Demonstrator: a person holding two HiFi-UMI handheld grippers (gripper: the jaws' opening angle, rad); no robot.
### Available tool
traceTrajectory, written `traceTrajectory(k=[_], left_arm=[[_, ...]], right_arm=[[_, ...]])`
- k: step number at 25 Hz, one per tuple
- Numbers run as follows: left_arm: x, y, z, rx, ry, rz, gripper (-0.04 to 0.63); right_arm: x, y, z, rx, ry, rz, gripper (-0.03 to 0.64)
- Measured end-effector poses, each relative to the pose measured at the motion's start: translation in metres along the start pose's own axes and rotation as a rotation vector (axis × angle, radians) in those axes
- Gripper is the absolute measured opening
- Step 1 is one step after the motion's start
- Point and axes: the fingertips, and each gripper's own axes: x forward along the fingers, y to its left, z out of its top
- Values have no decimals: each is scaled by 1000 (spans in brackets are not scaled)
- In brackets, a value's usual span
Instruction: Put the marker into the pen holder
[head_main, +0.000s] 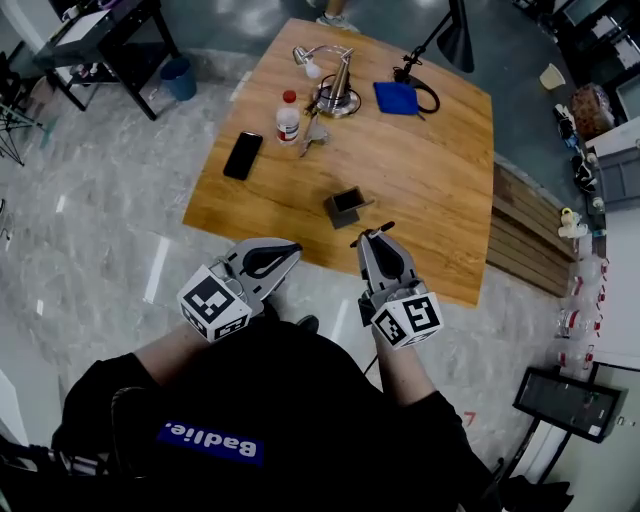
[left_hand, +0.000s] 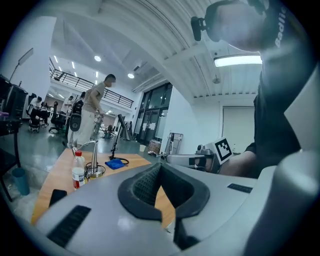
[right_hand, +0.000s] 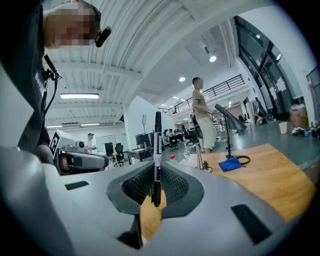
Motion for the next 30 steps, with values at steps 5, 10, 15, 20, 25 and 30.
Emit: traceTrajectory(k=[5, 10, 15, 20, 25, 30], left_arm=[[17, 35, 6, 36, 2, -80, 9], [35, 60, 9, 34, 9, -143, 9], [58, 72, 0, 11, 30, -124, 9], [82, 79, -13, -14, 66, -37, 9], [104, 80, -14, -44, 84, 41, 9], [121, 85, -22, -57, 91, 92, 9]], right_arm=[[32, -18, 1, -10, 22, -70, 38], [55, -38, 4, -6, 13, -115, 37], [68, -76, -3, 20, 0, -97, 38], [79, -125, -17, 84, -4, -12, 37], [95, -157, -34, 137, 13, 115, 37], [111, -173, -62, 169, 62, 257, 37]])
